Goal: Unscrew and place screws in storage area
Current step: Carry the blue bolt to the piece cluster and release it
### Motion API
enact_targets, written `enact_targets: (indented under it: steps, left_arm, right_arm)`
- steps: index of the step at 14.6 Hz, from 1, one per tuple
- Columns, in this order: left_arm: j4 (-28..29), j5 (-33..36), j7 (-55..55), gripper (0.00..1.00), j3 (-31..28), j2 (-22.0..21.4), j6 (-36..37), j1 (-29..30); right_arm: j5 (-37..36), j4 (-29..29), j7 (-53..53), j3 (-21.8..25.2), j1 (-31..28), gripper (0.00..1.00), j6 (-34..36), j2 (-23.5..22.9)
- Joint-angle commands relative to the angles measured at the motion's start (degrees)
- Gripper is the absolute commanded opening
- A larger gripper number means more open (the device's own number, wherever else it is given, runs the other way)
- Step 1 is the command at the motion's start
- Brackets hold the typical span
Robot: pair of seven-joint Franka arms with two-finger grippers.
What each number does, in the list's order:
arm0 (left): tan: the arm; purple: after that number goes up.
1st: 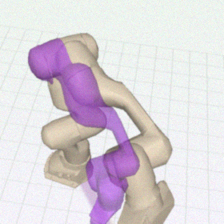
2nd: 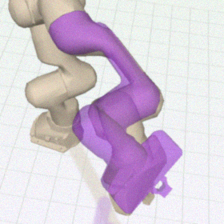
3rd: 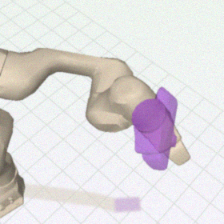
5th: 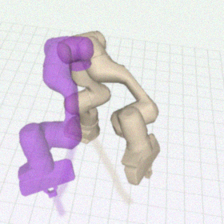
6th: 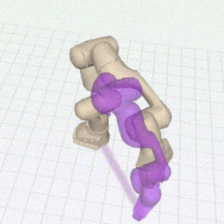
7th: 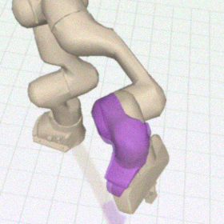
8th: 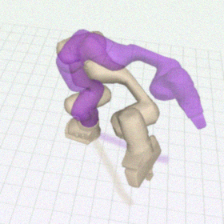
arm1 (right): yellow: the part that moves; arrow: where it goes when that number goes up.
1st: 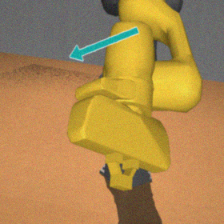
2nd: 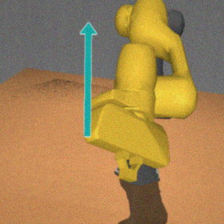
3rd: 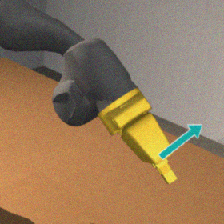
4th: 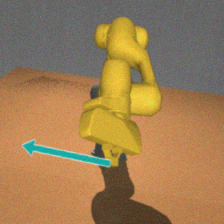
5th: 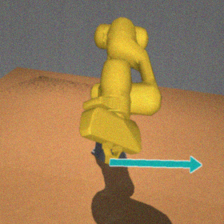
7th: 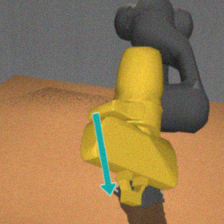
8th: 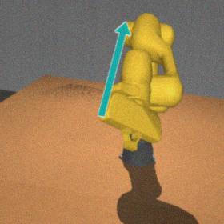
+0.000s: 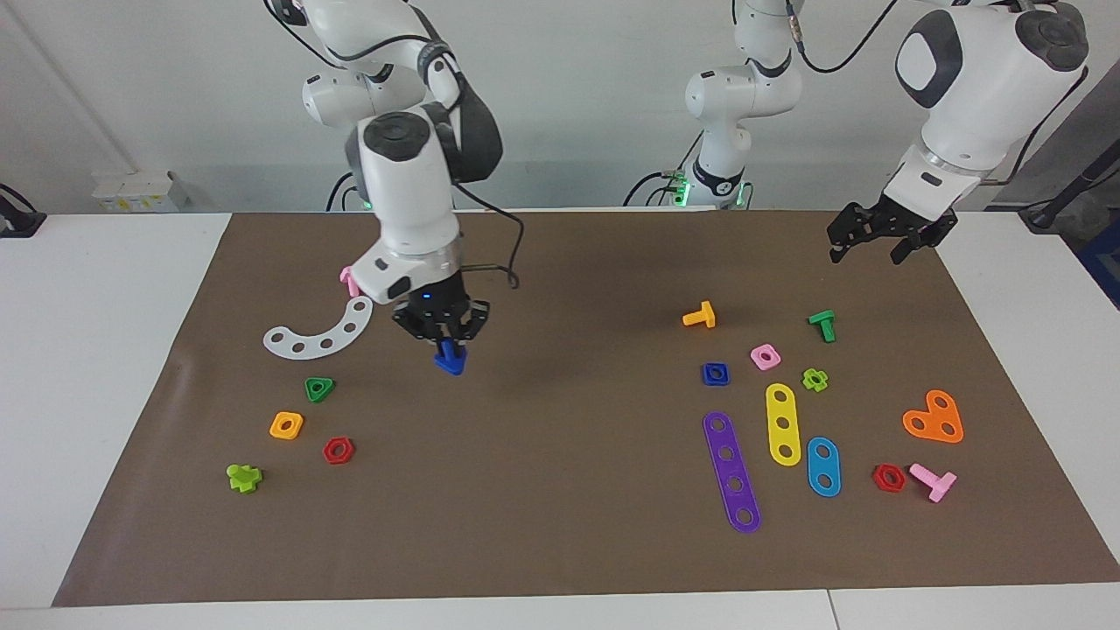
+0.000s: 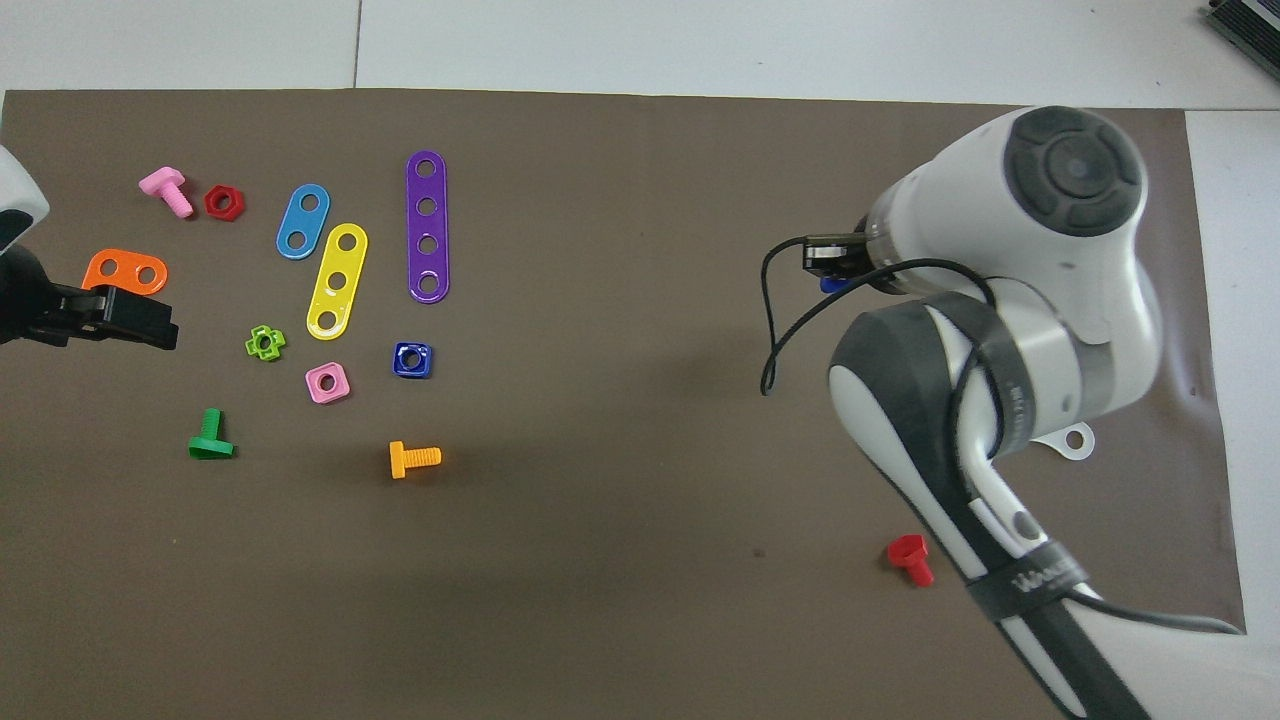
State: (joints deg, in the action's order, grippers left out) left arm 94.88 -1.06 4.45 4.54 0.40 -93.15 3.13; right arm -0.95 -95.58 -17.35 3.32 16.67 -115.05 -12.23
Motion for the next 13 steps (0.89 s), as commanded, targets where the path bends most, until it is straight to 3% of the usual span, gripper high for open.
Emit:
enact_targets:
  steps: [1, 6, 13]
  left_arm:
    - [-0.6, -0.3, 0.6, 1.0, -0.7, -0.7, -1.6, -0.9]
    - [-6.7, -0.1, 0.6, 1.0, -0.9, 1.3, 3.1, -0.2]
    - [-14.8, 0.4, 0.9, 1.0, -1.2, 6.8, 7.9, -0.3]
  right_arm:
    - [2.3, -6.4, 6.8, -1.1, -6.1, 0.0, -2.8, 1.3]
    - [4.6, -17.6, 13.0, -1.1, -10.7, 0.0, -14.6, 0.5]
    - [4.6, -22.6, 13.4, -1.0, -11.6, 0.0, -20.8, -1.5]
